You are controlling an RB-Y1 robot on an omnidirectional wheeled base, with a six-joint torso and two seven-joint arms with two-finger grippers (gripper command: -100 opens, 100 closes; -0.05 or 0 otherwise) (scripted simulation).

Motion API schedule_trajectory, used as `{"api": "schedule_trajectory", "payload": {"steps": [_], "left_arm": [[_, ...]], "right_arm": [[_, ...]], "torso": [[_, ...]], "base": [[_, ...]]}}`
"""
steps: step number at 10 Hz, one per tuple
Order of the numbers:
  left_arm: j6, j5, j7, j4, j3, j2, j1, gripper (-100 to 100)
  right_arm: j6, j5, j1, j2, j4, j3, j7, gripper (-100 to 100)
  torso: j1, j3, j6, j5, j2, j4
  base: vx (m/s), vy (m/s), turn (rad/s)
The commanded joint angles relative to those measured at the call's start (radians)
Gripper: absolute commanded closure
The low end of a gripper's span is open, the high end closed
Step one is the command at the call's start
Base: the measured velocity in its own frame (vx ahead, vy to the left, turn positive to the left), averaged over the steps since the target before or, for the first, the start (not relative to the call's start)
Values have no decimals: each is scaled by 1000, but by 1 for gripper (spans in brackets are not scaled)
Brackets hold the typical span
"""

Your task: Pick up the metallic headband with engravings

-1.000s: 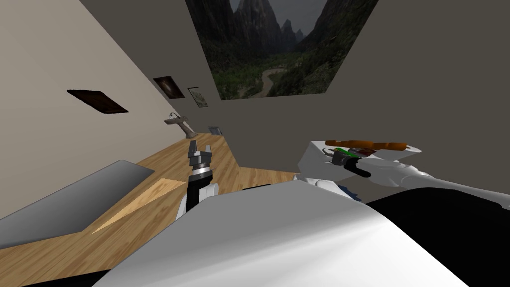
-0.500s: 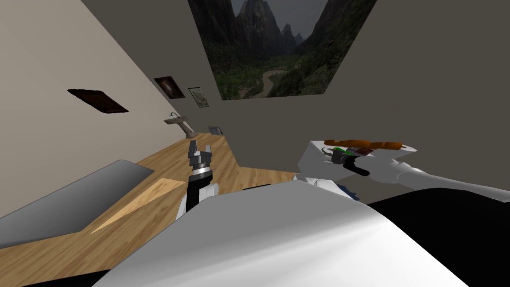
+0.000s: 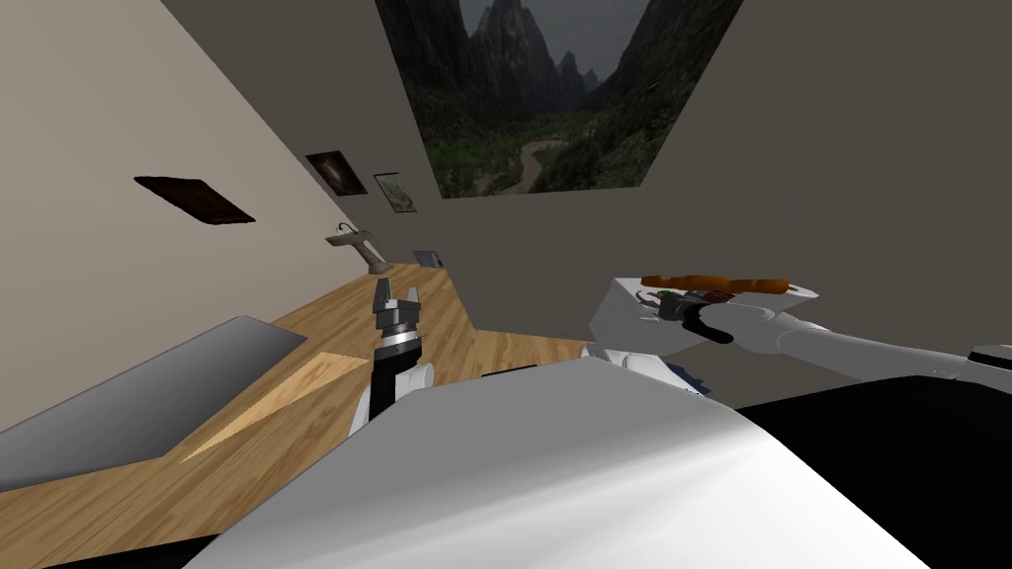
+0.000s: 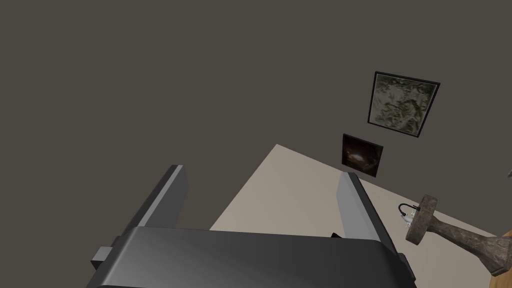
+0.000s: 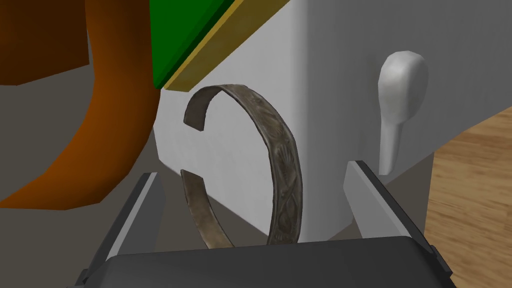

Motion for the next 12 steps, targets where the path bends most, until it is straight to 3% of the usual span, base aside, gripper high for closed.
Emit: {"api": "schedule_trajectory", "payload": {"steps": [1,3,4,8,9,10,12], "left_arm": [[0,0,0,0,0,0,0,0],[0,0,0,0,0,0,0,0],[0,0,0,0,0,0,0,0],[0,0,0,0,0,0,0,0],[0,0,0,0,0,0,0,0],[0,0,0,0,0,0,0,0],[0,0,0,0,0,0,0,0]], "right_arm": [[-2,31,-17,-3,6,13,-50,-100],[-7,30,-16,1,9,8,-46,-100],[-6,30,-16,0,8,9,-51,100],[-10,30,-11,5,7,13,-51,100],[-10,30,-11,5,7,13,-51,0],[8,-20,39,12,-42,-37,-1,100],[8,-49,56,12,-42,-53,36,100]], "torso": [[0,0,0,0,0,0],[0,-1,0,0,-1,0],[0,-1,0,0,-2,0],[-2,-3,-4,3,-6,1],[-2,-3,-4,3,-6,1],[-2,-3,-4,3,-7,1],[-3,-5,-5,3,-10,0]], "base": [[-17,7,-2],[0,0,0],[-5,5,-18],[-3,3,-8],[0,0,0],[35,-17,33],[39,-14,12]]}}
